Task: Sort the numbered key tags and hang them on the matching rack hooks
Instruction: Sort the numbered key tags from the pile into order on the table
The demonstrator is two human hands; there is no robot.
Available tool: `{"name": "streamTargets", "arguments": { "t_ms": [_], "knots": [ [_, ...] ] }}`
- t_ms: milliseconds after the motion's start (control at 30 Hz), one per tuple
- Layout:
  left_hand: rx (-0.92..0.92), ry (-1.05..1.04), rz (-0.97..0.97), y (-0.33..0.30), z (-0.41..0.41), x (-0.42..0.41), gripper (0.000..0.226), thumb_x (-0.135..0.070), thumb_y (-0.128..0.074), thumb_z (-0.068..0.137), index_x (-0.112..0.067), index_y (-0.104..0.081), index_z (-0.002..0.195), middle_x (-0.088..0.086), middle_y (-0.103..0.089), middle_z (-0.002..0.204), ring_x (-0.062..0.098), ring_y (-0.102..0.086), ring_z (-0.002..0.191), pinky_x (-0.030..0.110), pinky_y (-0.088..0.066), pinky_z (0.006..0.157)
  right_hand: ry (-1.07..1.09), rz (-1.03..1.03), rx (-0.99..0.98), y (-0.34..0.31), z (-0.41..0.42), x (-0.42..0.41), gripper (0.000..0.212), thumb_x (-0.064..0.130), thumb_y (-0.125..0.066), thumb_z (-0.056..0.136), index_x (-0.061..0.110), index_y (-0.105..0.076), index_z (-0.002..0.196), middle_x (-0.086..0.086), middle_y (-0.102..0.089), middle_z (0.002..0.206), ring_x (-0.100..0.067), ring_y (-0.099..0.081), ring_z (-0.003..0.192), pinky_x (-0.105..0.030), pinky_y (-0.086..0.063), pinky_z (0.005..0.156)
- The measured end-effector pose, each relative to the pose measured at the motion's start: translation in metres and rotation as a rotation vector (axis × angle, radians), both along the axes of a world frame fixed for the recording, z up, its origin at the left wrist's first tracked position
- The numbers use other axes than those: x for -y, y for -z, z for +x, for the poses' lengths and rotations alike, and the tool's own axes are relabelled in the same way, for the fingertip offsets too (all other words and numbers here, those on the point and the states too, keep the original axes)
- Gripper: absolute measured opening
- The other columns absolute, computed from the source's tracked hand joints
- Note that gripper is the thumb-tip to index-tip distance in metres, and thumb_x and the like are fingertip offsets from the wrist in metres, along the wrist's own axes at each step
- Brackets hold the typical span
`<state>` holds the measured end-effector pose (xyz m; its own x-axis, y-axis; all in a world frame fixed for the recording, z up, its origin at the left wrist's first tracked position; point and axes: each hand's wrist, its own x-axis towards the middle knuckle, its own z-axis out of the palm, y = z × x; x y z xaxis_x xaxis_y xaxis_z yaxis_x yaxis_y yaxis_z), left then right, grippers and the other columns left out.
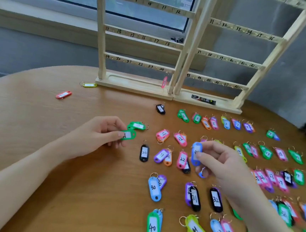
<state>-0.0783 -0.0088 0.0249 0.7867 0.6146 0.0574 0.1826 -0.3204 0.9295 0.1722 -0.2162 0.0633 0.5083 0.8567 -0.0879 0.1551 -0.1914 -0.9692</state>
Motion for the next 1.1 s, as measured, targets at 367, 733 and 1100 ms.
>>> {"name": "streamTargets", "arguments": {
  "t_ms": [367,733,1100],
  "knots": [
    [-0.014,-0.012,-0.005,-0.009,0.014,0.003,0.031,-0.057,-0.074,0.080,-0.032,-0.074,0.098,0.003,-0.070,0.081,0.013,-0.060,0.072,0.024,-0.051,0.070,0.180,0.034,-0.017,0.001,0.039,0.057,0.024,0.029,-0.070,0.087,0.005,-0.070,0.083,-0.002,-0.062,0.068,-0.014,-0.054,0.057,-0.033,-0.044,0.063],
    [-0.266,0.126,0.282,-0.037,0.069,0.024,0.035,-0.011,-0.051,0.104,-0.038,-0.073,0.101,-0.012,-0.070,0.090,0.014,-0.061,0.083,0.034,-0.046,0.081,0.221,0.046,-0.019,-0.002,0.059,0.091,0.007,0.016,-0.069,0.091,0.011,-0.075,0.091,0.003,-0.068,0.067,-0.006,-0.058,0.060,-0.027,-0.045,0.064],
    [-0.193,0.030,0.234,-0.007,0.071,0.022,0.022,-0.010,-0.069,0.093,-0.031,-0.065,0.097,-0.001,-0.070,0.092,0.021,-0.064,0.086,0.029,-0.051,0.077,0.106,0.007,-0.060,0.010,0.032,0.068,0.017,0.020,-0.069,0.095,0.021,-0.078,0.081,0.009,-0.064,0.065,-0.008,-0.051,0.060,-0.029,-0.045,0.065]
  ]
}}
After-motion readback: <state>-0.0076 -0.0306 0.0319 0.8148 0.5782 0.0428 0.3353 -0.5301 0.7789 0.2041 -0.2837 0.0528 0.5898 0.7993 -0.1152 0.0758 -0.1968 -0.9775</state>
